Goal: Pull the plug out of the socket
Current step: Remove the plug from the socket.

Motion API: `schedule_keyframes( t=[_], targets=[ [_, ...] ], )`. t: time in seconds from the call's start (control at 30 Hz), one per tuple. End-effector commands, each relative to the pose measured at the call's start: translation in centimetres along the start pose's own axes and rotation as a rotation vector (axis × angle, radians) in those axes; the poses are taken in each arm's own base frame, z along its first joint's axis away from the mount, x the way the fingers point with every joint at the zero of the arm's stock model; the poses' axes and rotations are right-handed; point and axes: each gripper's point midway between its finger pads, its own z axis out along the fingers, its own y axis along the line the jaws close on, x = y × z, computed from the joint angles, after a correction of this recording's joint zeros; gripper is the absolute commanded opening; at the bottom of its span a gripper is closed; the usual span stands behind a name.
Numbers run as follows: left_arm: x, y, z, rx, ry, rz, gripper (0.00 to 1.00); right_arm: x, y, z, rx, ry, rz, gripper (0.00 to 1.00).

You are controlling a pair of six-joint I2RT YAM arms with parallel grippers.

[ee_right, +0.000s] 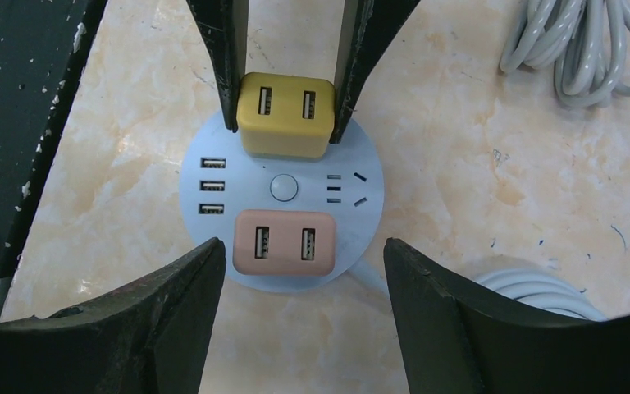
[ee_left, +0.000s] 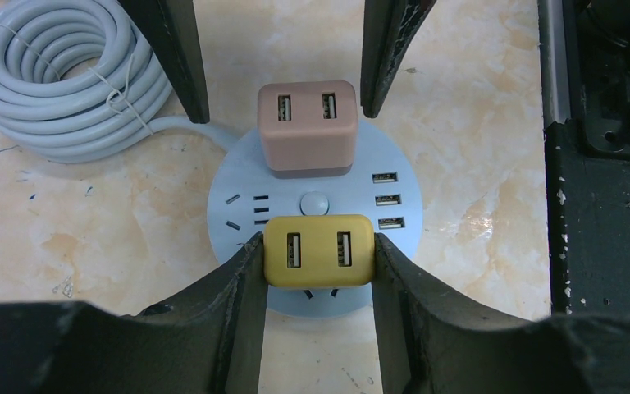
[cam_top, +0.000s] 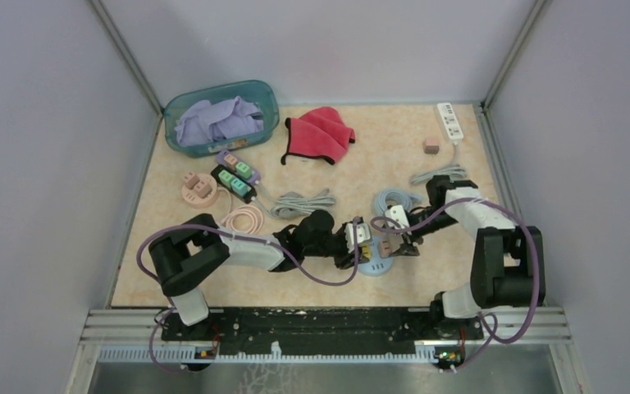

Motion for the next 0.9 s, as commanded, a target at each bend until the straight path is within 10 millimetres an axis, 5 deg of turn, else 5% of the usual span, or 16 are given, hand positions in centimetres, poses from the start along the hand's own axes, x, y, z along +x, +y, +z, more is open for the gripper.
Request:
schedule_keyframes(
  t=[0.0,0.33,0.53,0.63,0.87],
  targets=[
    [-1.2,-0.5,0.5,0.022,-0.056,0.052,0.00,0.3,-0.2,0.7,-0.019,0.015,-0.021,0.69],
    [-1.2,-0.4,0.4,0.017,-0.055,0.051,0.00,0.3,0.3,1.3,-0.067,0.031,-0.023,0.52],
    [-1.4,-0.1,0.2,-0.005,-0.059,0.050,0.06,0.0,0.3,1.4,-0.087,0.030,-0.021,0.24],
    [-1.9,-0.1,0.0,-0.011,-0.074,0.049,0.22,-0.2,0.2,1.3,-0.085,0.028,-0.027,0.15],
    [-4.7,0.5,-1.8,-0.071,-0.205,0.078,0.80,-0.4,0.1,1.2,-0.082,0.025,-0.034,0.10]
  ],
)
